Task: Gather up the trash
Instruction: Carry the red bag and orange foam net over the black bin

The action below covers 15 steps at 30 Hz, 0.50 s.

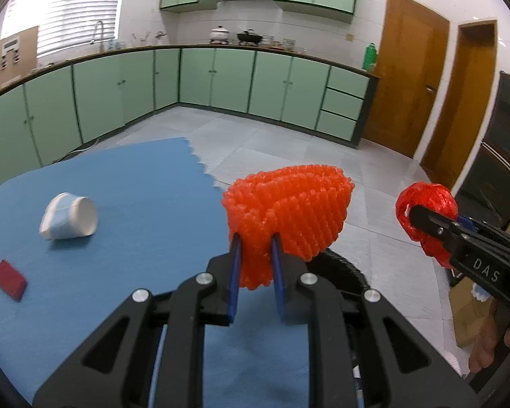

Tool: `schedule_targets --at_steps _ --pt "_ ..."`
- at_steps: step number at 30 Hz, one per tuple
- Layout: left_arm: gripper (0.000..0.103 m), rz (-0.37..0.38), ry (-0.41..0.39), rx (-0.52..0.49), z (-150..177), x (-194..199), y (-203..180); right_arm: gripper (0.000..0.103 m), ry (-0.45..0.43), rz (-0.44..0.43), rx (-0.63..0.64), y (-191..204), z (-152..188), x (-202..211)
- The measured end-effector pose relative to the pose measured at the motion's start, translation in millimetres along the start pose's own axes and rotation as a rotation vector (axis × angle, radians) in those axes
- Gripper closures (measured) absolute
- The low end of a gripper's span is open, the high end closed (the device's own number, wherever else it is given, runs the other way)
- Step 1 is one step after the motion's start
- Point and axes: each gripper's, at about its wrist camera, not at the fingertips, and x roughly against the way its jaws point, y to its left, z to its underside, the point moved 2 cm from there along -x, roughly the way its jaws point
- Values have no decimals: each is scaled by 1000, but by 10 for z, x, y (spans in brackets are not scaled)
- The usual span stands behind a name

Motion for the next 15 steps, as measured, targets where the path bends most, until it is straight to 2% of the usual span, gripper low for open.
schedule_targets --at_steps 9,15 --pt "87 60 30 -53 -32 -326 -496 66 17 65 -42 -464 54 -27" --pt "87 77 65 -67 7 -545 -662 66 39 94 -68 -713 124 -160"
